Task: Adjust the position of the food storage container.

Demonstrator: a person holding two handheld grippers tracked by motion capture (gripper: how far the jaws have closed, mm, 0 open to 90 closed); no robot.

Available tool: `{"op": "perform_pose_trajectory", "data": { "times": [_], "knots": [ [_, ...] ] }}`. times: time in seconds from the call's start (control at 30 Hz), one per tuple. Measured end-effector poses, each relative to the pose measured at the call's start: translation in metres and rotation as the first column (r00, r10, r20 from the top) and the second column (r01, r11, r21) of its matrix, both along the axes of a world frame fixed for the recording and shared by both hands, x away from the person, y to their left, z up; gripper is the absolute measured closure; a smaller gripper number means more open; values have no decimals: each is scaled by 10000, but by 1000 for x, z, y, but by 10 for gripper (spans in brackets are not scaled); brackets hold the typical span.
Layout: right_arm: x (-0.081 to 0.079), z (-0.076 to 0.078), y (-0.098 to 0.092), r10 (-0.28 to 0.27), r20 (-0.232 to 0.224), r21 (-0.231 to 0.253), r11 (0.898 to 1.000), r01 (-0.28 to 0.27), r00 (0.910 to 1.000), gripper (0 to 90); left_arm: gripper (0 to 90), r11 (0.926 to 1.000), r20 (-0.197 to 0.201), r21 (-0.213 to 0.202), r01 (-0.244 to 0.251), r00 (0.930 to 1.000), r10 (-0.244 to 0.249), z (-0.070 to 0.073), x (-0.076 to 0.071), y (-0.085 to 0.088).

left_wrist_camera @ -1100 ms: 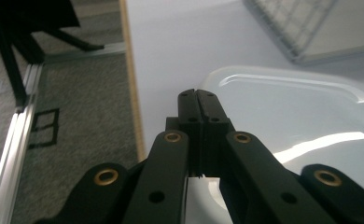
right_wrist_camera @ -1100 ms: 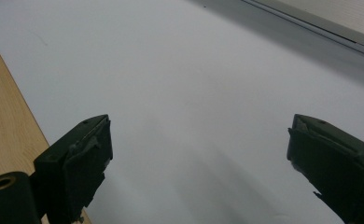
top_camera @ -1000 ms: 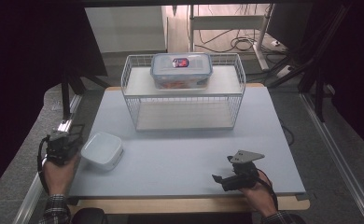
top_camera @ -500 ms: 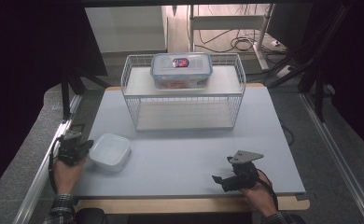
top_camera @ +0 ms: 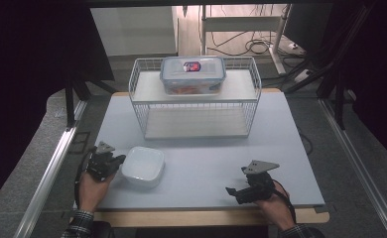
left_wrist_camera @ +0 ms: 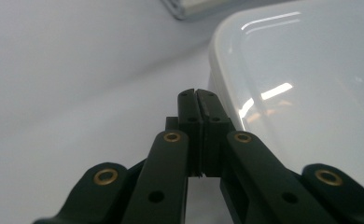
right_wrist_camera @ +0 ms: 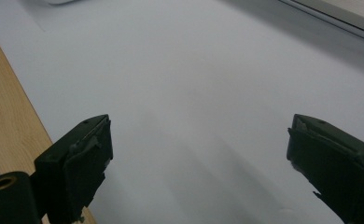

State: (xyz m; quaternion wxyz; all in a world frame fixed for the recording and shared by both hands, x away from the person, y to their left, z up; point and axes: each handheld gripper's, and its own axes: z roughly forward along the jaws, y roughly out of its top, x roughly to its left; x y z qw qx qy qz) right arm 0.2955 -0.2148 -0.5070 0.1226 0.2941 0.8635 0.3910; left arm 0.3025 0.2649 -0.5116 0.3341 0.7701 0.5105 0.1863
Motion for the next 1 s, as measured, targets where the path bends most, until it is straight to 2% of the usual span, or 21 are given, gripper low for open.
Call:
{"op": "perform_pose_trajectory", "data": {
  "times": [0.07,0.13,0.17,0.27,0.3,0.33,0.37,0.53,0.63,0.67,0.7,0.73,0.77,0.8,0.83,0.87,1.0],
  "knots": [
    [0,0,0,-6,-23,-14,10000,6,10000,69,897,9998,-140,-128,152,9998,-153,-1,-3,-3],
    [0,0,0,1,-32,-27,10000,-1,10000,69,892,9991,-474,-250,335,9983,-346,-5,-5,-6],
    [0,0,0,13,-31,-50,10000,-13,10000,69,893,9989,-601,-151,443,9972,-451,-7,-5,-8],
    [0,0,0,27,-28,-73,10000,-27,10000,69,892,9982,-646,25,592,9962,-589,-7,-6,-11],
    [0,-1,0,33,-38,-76,10000,-33,10000,69,892,9977,-566,-181,652,9962,-661,-5,-6,-13],
    [0,-1,1,46,-38,-89,9999,-46,10000,69,893,9977,-566,-181,652,9962,-661,-5,-6,-13],
    [0,-1,1,67,-33,-108,9999,-67,10000,69,892,9959,-564,-488,759,9953,-786,-4,-5,-15],
    [0,-2,1,54,-83,-97,9999,-54,10000,69,893,9922,-640,-679,1049,9919,-1093,-4,-3,-24],
    [1,-2,2,19,-176,-82,10000,-20,9998,69,892,9841,-722,-935,1510,9848,-1580,-4,-1,-40],
    [1,-3,2,9,-183,-89,10000,-11,9998,69,893,9841,-722,-935,1510,9848,-1580,-4,-1,-40],
    [1,-3,2,8,-198,-87,10000,-10,9998,69,892,9789,-737,-1024,1769,9800,-1848,-4,0,-49],
    [1,-3,2,8,-198,-87,10000,-10,9998,69,893,9789,-737,-1024,1769,9800,-1848,-4,0,-49],
    [1,-3,2,0,-199,-91,10000,-2,9998,69,892,9740,-798,-1039,2014,9744,-2101,-4,-1,-58],
    [1,-3,2,0,-206,-88,10000,-2,9998,69,891,9711,-817,-1067,2137,9715,-2227,-4,-2,-62],
    [1,-3,2,0,-206,-88,10000,-2,9998,69,891,9711,-817,-1067,2137,9715,-2227,-4,-2,-62],
    [1,-3,2,-13,-209,-78,10000,11,9998,69,891,9651,-866,-1153,2352,9655,-2456,-4,-3,-70],
    [1,-3,2,-9,-230,-95,10000,7,9997,69,887,9543,-914,-1128,2767,9535,-2873,-3,-5,-85]
  ]
}}
